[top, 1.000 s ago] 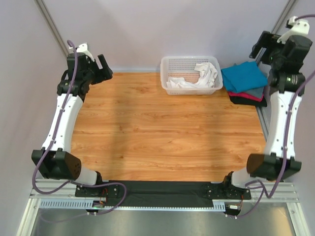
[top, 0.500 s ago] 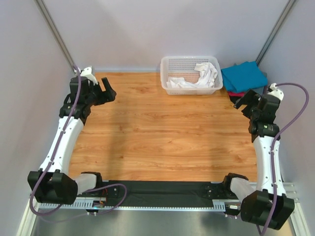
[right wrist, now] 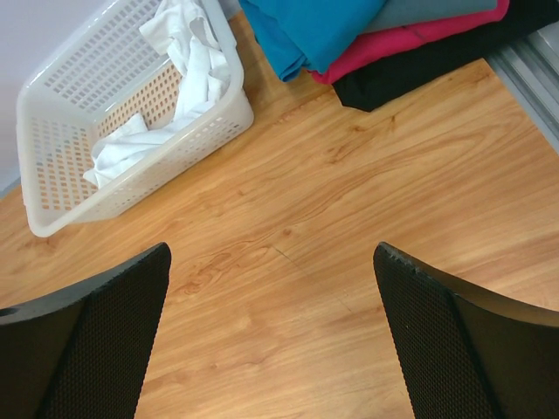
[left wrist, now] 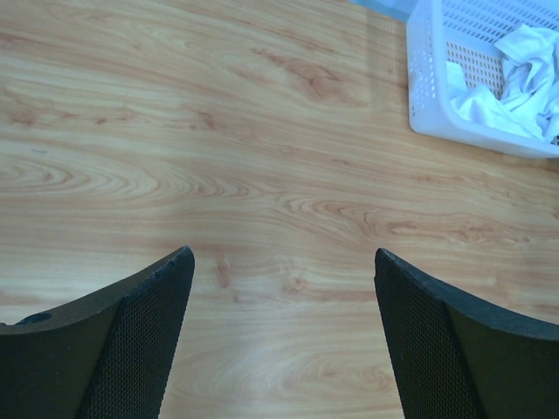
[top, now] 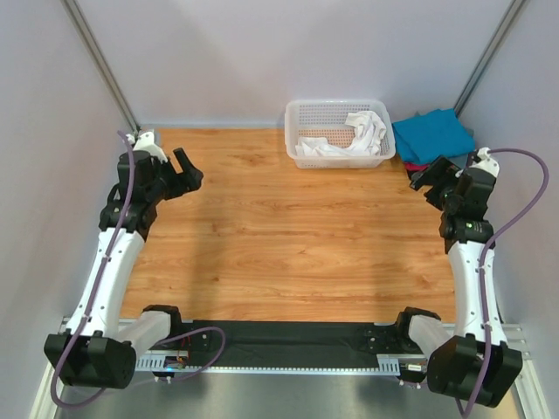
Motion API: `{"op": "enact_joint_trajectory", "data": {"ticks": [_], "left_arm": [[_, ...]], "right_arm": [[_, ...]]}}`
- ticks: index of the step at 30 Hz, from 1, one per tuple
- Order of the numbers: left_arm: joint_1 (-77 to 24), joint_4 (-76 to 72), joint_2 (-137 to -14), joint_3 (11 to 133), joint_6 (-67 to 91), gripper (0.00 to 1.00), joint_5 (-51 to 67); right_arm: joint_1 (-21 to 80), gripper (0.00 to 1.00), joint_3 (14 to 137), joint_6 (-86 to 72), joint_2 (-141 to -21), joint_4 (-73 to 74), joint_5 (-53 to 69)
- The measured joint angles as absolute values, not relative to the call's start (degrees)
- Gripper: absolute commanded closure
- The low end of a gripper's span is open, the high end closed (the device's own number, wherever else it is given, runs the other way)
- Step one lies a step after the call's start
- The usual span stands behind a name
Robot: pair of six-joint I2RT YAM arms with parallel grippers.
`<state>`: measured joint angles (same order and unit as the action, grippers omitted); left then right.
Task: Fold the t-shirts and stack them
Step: Neatly place the folded tshirt to the corner
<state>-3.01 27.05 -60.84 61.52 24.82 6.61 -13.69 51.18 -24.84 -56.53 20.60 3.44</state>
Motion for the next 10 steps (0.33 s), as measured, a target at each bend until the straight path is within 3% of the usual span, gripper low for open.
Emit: {"op": "enact_joint_trajectory", "data": {"ticks": [10], "left_arm": [[-3.0, 28.7, -51.8, 55.9, 24.7, 0.03, 3.1]], "right_arm": [[-13.7, 0.00, 54.3, -23.7, -57.7, 20.9, 4.6]]}}
